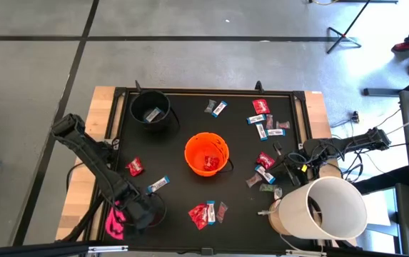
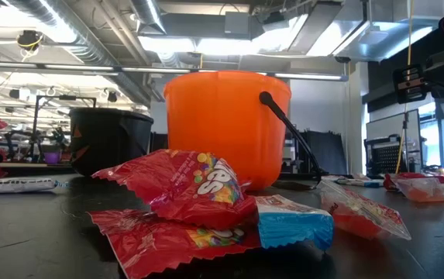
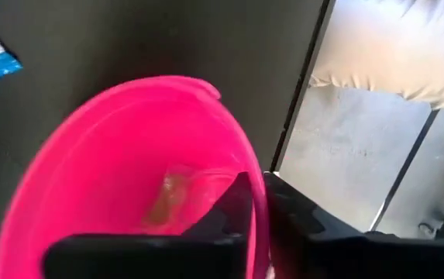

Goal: Sort candy
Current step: Adjust the pink bucket

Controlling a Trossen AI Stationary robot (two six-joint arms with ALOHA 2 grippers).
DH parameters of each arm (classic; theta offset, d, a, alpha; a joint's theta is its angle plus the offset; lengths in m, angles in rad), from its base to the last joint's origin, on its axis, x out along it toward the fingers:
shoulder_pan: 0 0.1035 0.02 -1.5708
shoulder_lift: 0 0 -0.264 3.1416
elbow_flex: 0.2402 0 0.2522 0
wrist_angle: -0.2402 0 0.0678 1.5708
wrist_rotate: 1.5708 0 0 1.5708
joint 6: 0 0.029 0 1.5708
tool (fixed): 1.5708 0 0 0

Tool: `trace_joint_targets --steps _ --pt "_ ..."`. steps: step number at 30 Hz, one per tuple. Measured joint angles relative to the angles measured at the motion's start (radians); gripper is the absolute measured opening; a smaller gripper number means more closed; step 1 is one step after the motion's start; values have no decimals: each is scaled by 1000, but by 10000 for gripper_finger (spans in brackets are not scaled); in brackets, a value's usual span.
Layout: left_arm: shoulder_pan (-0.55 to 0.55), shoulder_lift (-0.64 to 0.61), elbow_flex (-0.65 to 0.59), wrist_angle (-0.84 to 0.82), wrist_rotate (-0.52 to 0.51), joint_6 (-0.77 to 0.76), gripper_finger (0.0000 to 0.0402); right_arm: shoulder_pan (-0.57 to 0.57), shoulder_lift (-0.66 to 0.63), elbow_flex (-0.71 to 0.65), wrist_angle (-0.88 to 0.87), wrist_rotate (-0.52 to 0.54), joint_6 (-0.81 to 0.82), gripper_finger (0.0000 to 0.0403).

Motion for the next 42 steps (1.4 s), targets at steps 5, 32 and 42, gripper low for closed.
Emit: trace_joint_targets --steps 5,32,42 --pt "33 0 0 -28 -34 29 3 0 0 0 0 0 0 1" --pt "-307 4 0 -3 -971 -140 0 0 0 0 0 0 0 1" --pt "-380 166 0 5 -939 -245 0 0 0 0 0 0 0 1"
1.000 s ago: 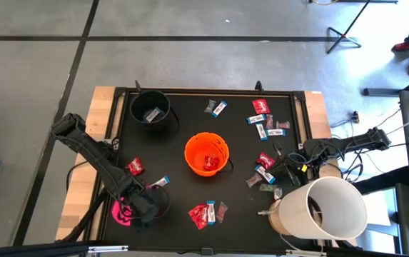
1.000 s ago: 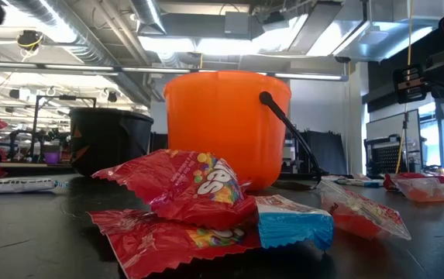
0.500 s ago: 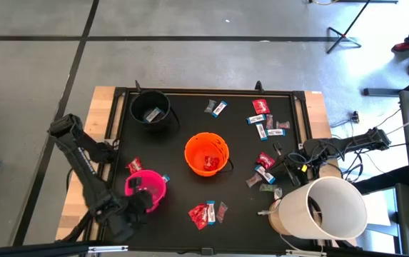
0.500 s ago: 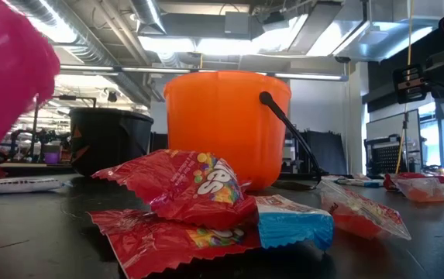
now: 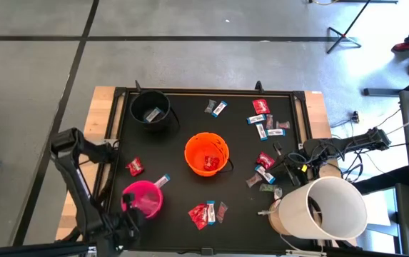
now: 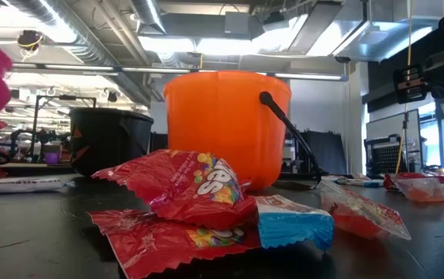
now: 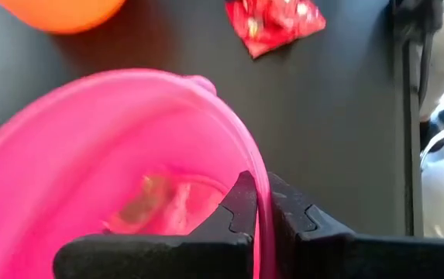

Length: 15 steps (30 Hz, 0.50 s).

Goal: Sort candy
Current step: Adjust the pink bucket

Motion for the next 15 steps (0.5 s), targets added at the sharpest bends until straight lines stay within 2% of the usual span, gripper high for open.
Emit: trace_joint_targets --steps 8,15 --pt "-48 23 2 22 42 -105 0 0 0 0 0 0 0 1" --pt "-88 20 3 84 100 -136 11 0 0 0 0 0 0 1"
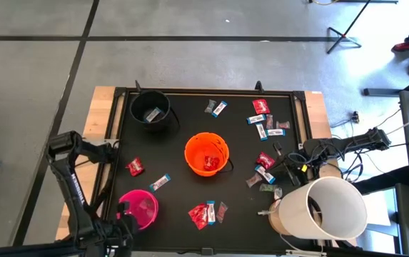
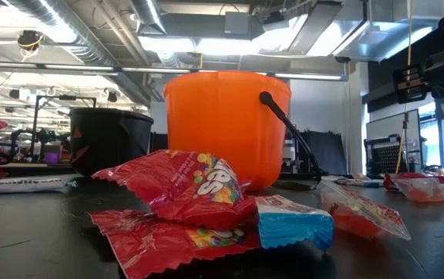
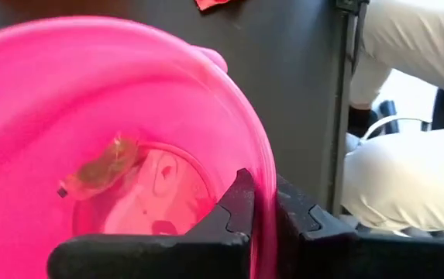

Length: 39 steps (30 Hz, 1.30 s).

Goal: Sort candy
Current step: Adjust the pink bucket, then put the red candy into the orange bucket

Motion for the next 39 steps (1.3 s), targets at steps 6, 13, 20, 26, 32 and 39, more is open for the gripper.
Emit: trace_joint_targets --steps 6,13,20,26,32,39 --pt "-3 5 -3 5 78 -40 63 0 0 0 0 0 0 1" --pt "-3 6 -5 2 163 -89 126 0 0 0 0 0 0 1" --pt "-3 6 71 -77 62 -45 136 0 0 0 0 0 0 1" --pt "-3 5 200 -277 0 -41 136 0 0 0 0 0 0 1" --pt "4 4 348 -573 -136 -177 136 0 0 0 0 0 0 1" --pt "84 -22 352 -721 -181 -162 137 0 0 0 0 0 0 1"
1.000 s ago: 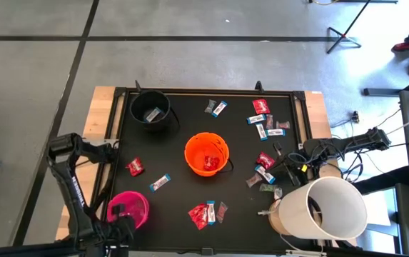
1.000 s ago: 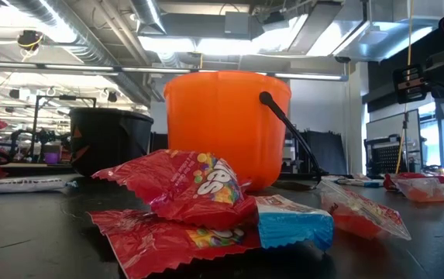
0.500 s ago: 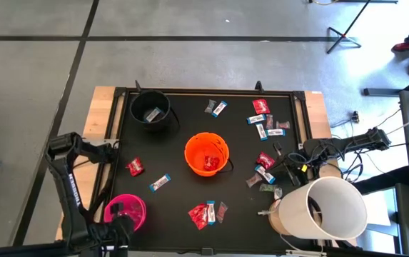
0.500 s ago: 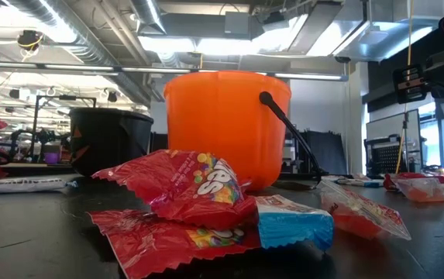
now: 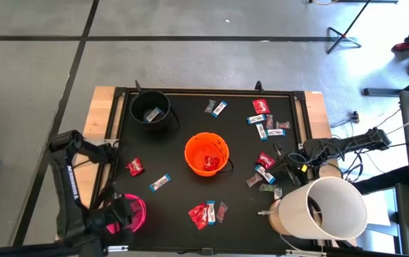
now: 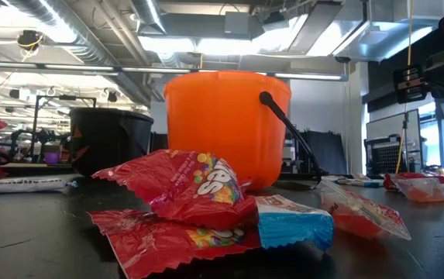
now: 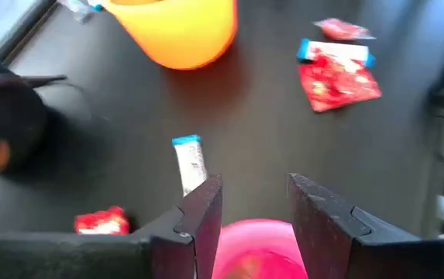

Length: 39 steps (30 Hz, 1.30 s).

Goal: Sort candy
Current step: Put the red candy into the orange bucket

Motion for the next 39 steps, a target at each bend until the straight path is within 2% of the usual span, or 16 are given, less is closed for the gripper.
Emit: trace_joint_targets --steps 5,11,14,19,23,27,35,39 --pt "100 -62 -51 -3 45 72 137 0 0 0 0 0 0 1" --pt "151 -182 -121 -1 -57 158 137 0 0 0 0 0 0 1" --pt "173 -274 -197 29 -69 157 137 0 0 0 0 0 0 1" --pt "228 -443 -405 190 -62 158 137 0 0 0 0 0 0 1" --pt "274 -542 -573 315 19 158 137 0 0 0 0 0 0 1" --pt "325 -584 -696 362 126 140 137 0 0 0 0 0 0 1" --pt "456 -585 -862 381 404 166 137 0 0 0 0 0 0 1" --pt "502 -585 -910 444 460 221 137 0 0 0 0 0 0 1"
